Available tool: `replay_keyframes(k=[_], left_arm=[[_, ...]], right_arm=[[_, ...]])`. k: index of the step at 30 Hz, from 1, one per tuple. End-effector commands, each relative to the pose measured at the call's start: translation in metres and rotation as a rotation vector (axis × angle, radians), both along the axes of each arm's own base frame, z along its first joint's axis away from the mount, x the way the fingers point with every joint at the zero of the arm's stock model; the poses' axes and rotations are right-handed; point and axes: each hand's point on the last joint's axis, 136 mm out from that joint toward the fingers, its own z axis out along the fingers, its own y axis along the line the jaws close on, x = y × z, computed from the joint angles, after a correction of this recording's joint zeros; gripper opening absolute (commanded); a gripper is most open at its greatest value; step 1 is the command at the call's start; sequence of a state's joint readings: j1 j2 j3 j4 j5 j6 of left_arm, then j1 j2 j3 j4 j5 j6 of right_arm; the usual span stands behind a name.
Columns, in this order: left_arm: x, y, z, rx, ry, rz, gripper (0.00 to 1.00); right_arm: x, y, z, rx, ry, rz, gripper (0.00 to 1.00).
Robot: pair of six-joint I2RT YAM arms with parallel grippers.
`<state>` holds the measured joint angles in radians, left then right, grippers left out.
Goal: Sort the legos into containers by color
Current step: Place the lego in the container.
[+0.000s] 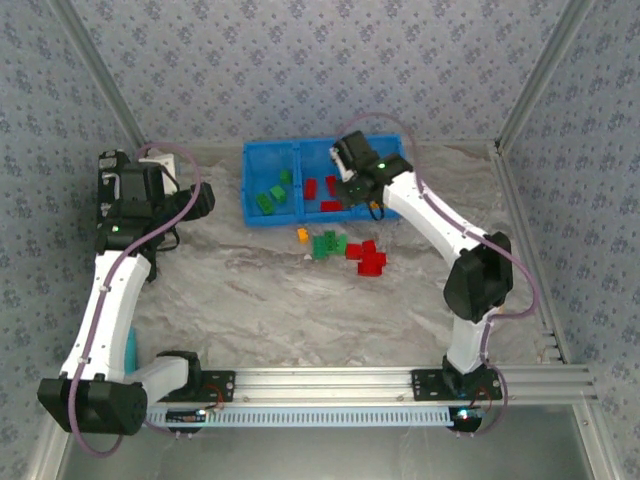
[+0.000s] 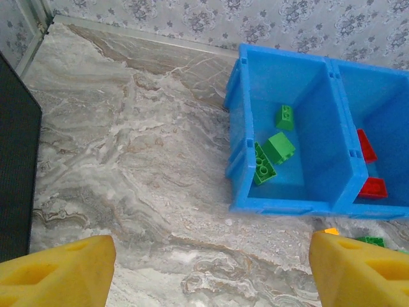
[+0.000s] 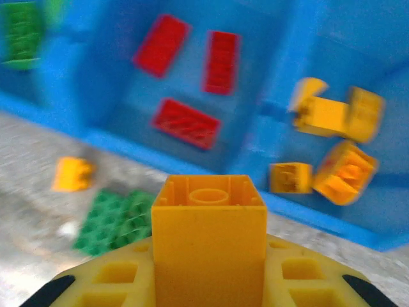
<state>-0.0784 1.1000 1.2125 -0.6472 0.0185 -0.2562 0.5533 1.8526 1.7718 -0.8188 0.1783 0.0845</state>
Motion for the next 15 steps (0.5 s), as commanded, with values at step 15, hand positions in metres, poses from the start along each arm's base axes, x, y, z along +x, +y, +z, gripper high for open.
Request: replay_keyframes(k=[15], left_arm=[[-0.039,-0.093,-0.068,-0.218,0.232,-0.146,0.72]], right_arm=[[0.107,-0.076,-0.079,0.053,0.026,-0.279,0.35]])
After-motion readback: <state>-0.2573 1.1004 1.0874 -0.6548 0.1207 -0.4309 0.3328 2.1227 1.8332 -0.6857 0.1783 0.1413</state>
